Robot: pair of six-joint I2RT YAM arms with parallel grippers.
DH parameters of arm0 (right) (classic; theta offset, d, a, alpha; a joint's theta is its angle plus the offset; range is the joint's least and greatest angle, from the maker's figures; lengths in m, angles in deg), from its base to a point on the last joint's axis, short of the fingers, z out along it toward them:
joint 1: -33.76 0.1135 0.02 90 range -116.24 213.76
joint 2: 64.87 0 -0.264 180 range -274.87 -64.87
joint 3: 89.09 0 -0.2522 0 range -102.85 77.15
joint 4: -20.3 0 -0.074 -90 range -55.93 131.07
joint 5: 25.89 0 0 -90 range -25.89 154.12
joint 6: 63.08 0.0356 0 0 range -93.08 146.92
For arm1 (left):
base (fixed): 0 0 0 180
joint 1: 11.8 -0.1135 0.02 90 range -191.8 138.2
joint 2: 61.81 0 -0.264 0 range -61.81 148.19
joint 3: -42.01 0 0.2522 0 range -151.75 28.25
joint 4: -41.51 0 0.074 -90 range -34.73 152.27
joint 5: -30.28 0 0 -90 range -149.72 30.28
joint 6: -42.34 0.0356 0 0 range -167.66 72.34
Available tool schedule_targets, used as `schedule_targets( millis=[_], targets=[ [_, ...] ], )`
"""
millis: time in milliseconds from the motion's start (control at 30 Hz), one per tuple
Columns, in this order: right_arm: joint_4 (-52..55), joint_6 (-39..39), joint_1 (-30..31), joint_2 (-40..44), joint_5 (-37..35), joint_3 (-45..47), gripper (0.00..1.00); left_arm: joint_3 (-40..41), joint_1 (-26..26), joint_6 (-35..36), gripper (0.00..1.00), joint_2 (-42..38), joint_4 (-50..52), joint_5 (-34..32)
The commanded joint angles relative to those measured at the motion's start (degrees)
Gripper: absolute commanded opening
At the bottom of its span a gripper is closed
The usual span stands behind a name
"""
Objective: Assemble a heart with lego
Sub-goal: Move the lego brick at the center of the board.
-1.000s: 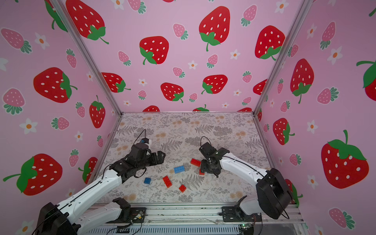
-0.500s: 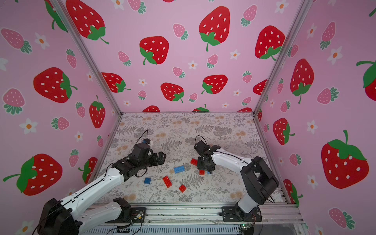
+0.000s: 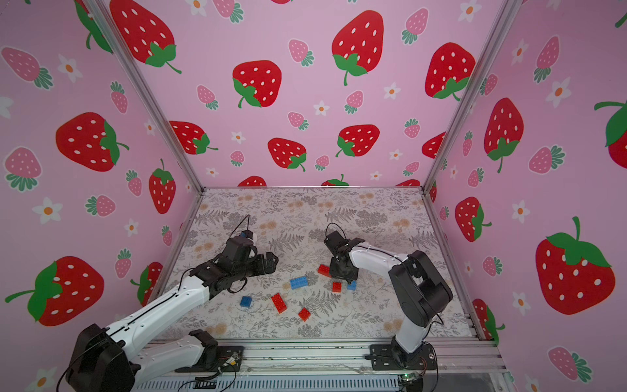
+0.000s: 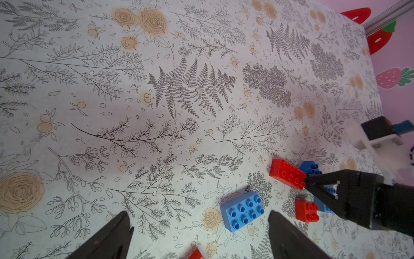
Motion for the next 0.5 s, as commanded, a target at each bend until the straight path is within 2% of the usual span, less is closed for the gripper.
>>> schedule_targets(
  millis=[0,467],
  targets=[
    [-1.0,-1.9,-1.5,-1.6,-1.6,-3.0,0.36,-2.8,0.2,0.9,0.99,0.9,1.6,-0.3],
    [-3.7,-6.5,-3.2,-13.4,1.5,-16.3,0.36,-4.4,0.2,0.5,0.99,4.3,1.3,-1.0]
  ],
)
